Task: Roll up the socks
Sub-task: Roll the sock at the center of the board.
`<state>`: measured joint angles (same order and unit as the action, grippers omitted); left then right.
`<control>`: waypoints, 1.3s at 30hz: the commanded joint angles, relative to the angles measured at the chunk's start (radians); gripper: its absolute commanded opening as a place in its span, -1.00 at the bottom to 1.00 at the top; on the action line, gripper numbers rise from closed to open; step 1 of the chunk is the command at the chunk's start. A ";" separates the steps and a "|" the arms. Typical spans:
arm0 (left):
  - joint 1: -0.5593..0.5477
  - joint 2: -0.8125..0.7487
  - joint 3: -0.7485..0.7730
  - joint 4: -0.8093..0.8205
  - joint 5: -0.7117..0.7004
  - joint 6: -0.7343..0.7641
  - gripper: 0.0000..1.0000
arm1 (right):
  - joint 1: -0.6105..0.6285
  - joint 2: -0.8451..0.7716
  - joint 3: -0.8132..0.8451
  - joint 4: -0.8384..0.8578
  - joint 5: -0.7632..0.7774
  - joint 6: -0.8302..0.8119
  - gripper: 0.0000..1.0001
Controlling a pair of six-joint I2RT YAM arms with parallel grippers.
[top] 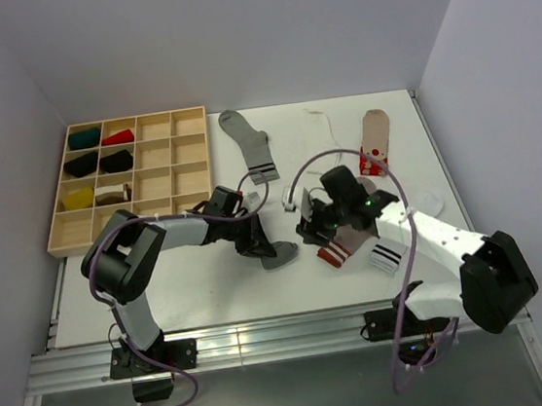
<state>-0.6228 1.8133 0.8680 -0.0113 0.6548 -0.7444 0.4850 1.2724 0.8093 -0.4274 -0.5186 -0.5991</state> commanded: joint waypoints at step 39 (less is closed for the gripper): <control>0.028 0.149 0.141 -0.205 0.135 0.073 -0.98 | 0.521 0.179 -0.173 0.437 0.485 -0.176 0.16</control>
<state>-0.5957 1.9415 1.0039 -0.1928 0.8040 -0.7143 0.9970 1.4242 0.5983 -0.0158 -0.0391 -0.7830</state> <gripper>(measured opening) 0.131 0.590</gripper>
